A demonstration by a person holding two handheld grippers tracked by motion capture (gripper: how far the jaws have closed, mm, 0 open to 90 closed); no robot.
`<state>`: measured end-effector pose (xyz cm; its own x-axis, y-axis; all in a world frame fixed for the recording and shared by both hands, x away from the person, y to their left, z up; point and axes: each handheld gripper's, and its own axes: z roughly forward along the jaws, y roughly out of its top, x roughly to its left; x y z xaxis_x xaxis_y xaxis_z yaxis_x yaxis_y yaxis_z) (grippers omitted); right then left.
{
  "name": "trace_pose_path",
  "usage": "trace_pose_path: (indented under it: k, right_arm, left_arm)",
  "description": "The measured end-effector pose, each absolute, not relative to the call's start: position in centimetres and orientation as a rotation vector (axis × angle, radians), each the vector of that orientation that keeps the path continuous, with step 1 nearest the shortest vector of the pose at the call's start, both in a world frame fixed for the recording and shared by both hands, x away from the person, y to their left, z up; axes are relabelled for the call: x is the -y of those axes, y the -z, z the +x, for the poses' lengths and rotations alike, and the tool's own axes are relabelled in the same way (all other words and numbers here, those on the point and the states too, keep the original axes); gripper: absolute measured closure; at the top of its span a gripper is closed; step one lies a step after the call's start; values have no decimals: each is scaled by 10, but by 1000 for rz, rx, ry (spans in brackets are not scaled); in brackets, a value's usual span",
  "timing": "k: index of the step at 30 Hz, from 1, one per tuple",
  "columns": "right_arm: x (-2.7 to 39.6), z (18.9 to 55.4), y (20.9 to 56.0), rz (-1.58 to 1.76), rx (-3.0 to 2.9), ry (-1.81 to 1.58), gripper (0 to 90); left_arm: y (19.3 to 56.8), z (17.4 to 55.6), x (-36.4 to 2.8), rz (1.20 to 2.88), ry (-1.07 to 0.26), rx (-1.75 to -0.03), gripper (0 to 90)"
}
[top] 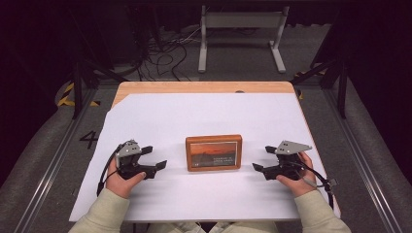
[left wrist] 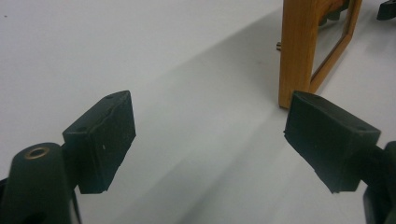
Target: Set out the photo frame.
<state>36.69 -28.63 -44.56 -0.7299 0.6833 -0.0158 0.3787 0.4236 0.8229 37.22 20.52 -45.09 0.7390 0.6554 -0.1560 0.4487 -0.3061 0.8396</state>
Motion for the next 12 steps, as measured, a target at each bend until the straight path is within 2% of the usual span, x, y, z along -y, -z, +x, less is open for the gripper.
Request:
trace_pose_path:
  k: [12]
  right_arm:
    - [288,370,445,932,-2320,-1217,158]
  left_arm:
    - [452,371,-205,1970,-262,-842,146]
